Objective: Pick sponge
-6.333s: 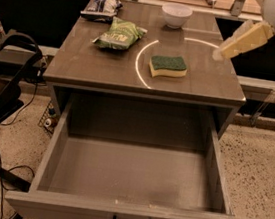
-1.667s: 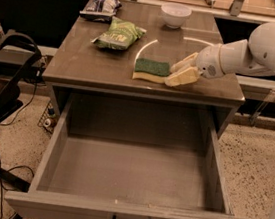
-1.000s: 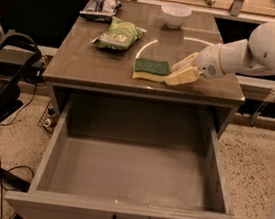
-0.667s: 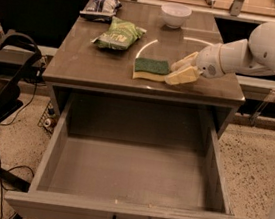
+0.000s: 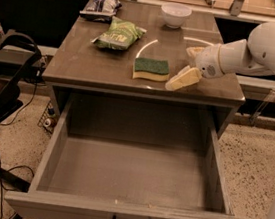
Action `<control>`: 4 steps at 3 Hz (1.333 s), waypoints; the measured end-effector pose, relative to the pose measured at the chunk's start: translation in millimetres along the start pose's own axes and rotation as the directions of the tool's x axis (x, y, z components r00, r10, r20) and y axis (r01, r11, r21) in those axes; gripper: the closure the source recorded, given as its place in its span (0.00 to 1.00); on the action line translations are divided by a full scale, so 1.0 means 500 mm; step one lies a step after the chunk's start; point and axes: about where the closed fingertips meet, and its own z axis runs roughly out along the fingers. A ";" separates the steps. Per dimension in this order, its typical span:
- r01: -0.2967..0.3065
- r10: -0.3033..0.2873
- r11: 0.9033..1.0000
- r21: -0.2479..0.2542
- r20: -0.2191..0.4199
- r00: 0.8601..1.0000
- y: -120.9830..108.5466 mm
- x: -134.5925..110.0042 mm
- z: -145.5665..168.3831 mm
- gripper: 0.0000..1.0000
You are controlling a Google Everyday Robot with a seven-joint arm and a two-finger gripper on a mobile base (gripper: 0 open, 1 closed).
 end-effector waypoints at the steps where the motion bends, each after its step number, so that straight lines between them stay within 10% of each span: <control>1: 0.002 -0.002 1.000 -0.025 0.005 1.000 0.002 -0.021 0.011 0.00; 3: -0.036 0.044 0.992 -0.122 0.062 0.997 0.015 -0.105 0.089 0.00; 4: -0.033 0.037 0.993 -0.116 0.031 0.999 0.023 -0.094 0.107 0.16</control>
Offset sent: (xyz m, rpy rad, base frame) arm 0.0161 0.0591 0.0291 0.0996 0.0905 0.0778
